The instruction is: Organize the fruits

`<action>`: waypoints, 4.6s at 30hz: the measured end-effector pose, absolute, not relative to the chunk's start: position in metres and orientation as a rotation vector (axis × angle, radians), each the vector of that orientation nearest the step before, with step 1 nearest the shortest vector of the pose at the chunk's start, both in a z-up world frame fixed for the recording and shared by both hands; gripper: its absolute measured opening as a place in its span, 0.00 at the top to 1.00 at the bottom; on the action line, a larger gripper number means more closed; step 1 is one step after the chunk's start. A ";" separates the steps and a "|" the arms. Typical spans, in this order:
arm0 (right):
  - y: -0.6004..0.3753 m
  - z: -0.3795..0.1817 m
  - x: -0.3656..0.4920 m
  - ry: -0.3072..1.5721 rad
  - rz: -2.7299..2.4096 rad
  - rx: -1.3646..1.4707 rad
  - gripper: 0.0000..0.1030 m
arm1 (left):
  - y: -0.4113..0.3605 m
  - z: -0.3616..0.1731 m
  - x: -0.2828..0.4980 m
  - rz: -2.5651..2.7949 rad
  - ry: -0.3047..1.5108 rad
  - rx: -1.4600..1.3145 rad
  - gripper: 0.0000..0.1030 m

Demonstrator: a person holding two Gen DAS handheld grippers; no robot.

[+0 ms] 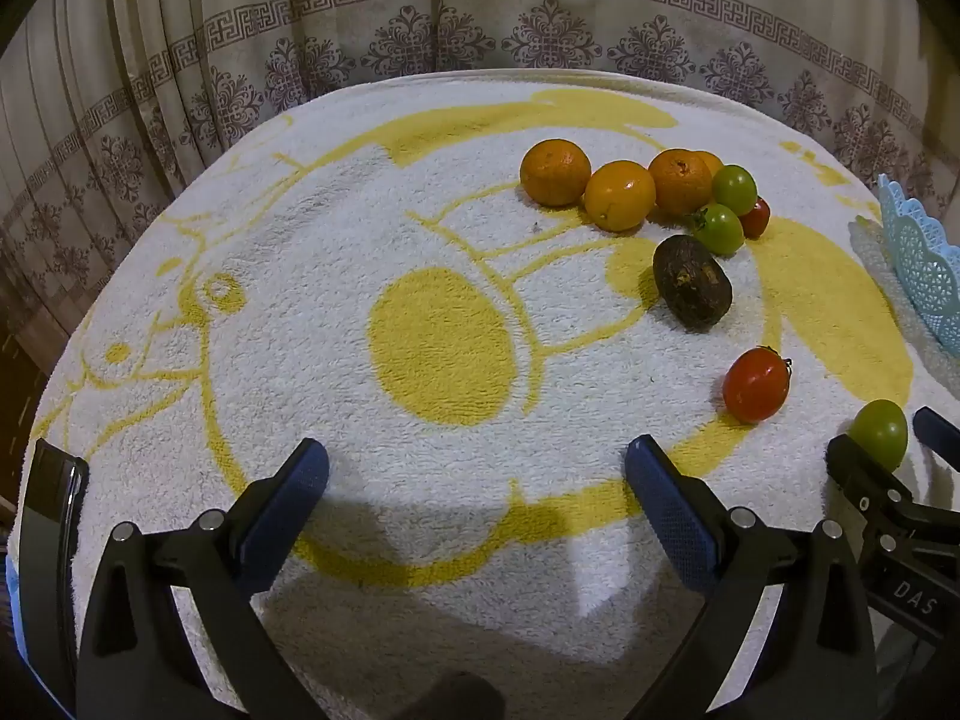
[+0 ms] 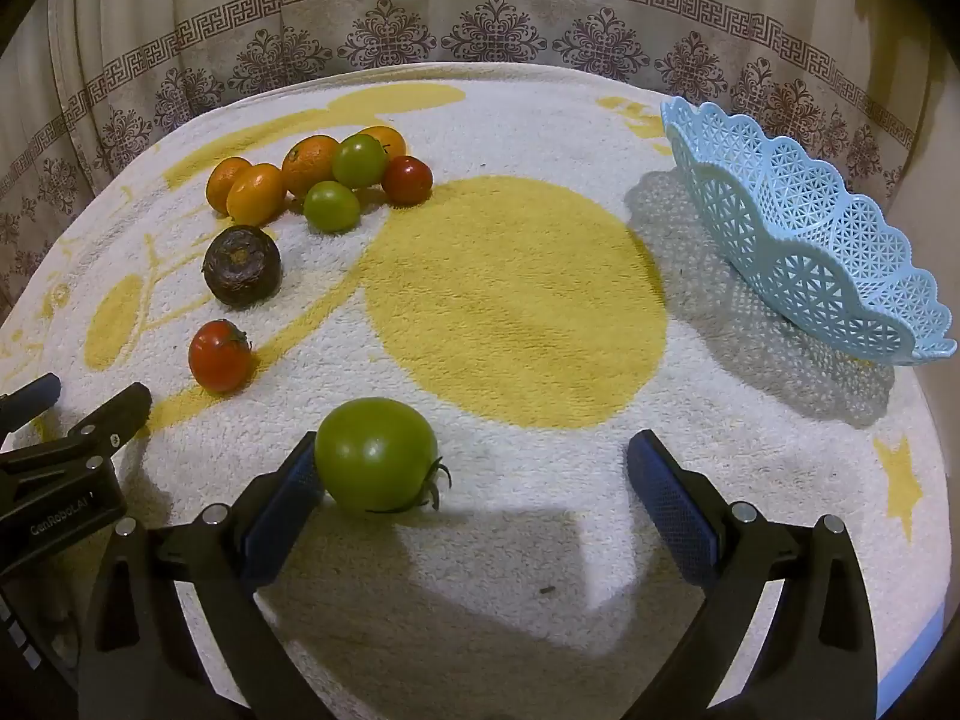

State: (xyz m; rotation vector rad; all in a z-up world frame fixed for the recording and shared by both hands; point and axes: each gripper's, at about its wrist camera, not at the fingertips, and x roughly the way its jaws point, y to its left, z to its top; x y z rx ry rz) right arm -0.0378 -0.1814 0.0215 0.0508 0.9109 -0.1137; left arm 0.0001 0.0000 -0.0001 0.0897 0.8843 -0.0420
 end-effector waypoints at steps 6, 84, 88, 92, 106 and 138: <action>-0.182 0.022 -0.038 0.911 -0.113 0.052 0.02 | 0.000 0.000 0.000 -0.043 0.882 0.088 0.05; -0.183 0.024 -0.038 0.912 -0.112 0.053 0.02 | -0.002 0.000 -0.001 -0.021 0.883 0.107 0.05; -0.183 0.024 -0.038 0.913 -0.111 0.053 0.02 | -0.002 0.000 -0.001 -0.021 0.883 0.107 0.05; -0.183 0.024 -0.038 0.913 -0.111 0.053 0.02 | -0.002 0.000 -0.001 -0.021 0.883 0.108 0.05; -0.204 0.032 -0.042 0.879 -0.046 0.132 0.02 | 0.000 0.002 -0.001 -0.023 0.878 0.111 0.05; -0.202 0.045 -0.051 0.888 0.197 0.145 0.66 | -0.022 0.029 -0.014 -0.122 0.775 0.158 0.05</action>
